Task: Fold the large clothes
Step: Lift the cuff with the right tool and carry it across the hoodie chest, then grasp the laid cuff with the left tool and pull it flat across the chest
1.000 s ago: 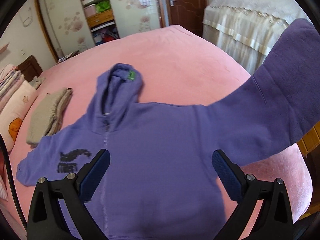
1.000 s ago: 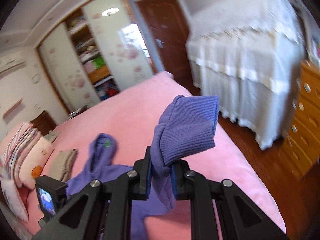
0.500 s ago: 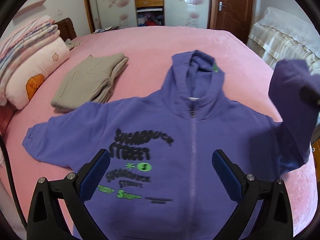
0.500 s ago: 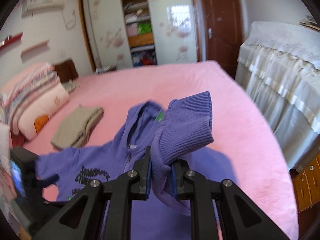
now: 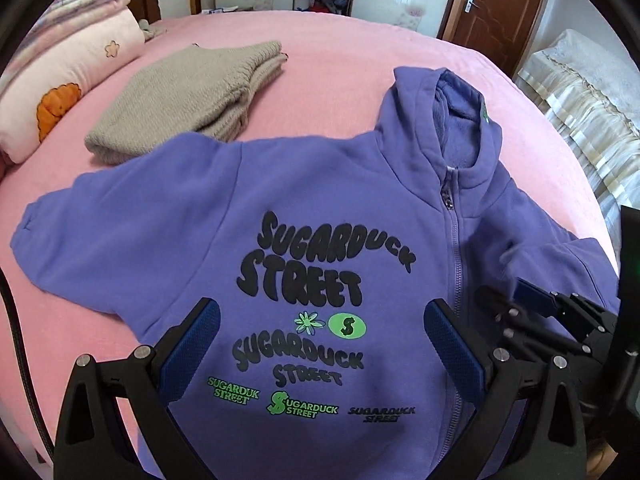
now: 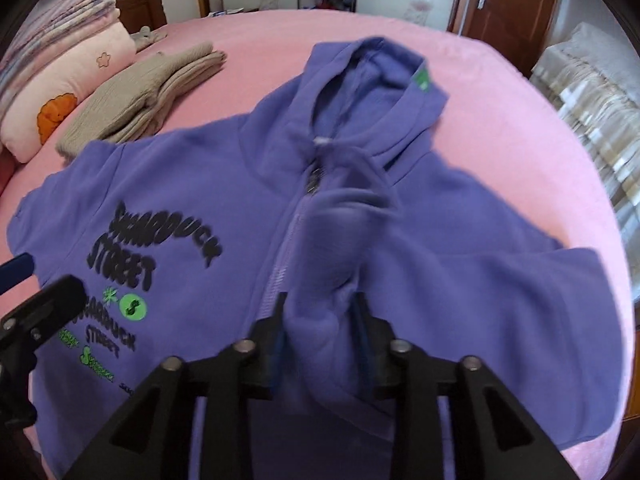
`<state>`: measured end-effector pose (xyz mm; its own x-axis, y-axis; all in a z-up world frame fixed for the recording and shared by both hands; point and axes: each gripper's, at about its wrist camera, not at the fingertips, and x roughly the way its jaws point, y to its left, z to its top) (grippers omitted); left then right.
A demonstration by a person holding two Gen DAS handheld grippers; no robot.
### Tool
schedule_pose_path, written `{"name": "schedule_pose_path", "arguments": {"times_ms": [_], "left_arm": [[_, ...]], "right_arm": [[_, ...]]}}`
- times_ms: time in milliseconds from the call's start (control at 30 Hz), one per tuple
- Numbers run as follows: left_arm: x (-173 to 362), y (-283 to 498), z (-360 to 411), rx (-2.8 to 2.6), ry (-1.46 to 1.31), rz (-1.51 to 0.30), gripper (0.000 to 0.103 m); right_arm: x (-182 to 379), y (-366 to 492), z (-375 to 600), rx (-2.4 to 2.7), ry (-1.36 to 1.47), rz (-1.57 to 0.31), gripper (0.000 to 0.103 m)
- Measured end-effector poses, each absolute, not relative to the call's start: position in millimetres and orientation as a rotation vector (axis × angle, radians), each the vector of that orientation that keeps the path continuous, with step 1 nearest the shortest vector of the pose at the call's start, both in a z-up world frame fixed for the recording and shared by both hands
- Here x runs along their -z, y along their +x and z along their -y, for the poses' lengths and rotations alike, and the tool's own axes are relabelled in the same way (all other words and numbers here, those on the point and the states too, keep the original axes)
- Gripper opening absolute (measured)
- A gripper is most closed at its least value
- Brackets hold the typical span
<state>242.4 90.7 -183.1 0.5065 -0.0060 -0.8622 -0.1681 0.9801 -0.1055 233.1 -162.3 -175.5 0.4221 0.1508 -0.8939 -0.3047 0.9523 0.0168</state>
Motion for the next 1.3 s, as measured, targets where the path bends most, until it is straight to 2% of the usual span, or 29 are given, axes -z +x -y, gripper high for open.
{"name": "schedule_pose_path", "arguments": {"times_ms": [100,733,933,1000,1067,1100,1233,1300], "left_arm": [[187.3,244.0,-88.4,-0.073,-0.186,-1.038,0.102],[209.2,267.9,-27.4,0.186,-0.4,-1.146,0.099],[215.4,279.5,1.4,0.197,-0.361,-1.17,0.094],[214.1,284.5,12.5,0.202,-0.331,-1.171,0.088],[214.1,290.4,23.2,0.207,-0.301,-1.18,0.071],[214.9,293.1,27.6,0.207,-0.288,-1.189,0.066],[221.7,301.7,44.2,0.185,-0.199,-1.242,0.017],[220.0,303.1,51.0,0.169,-0.161,-1.235,0.012]], "right_arm": [[172.7,226.8,163.5,-0.316,-0.151,-1.092,0.052],[129.4,145.5,262.0,-0.242,-0.024,-1.014,0.053],[136.3,135.2,291.1,-0.175,-0.021,-1.013,0.053],[139.0,134.5,300.3,-0.156,-0.004,-1.015,0.053],[138.5,133.4,308.7,-0.142,0.016,-1.011,0.053],[138.4,133.4,312.2,-0.135,0.024,-1.008,0.053],[136.6,132.5,327.0,-0.106,0.04,-0.988,0.053],[137.4,132.1,334.6,-0.089,0.046,-0.984,0.053]]}}
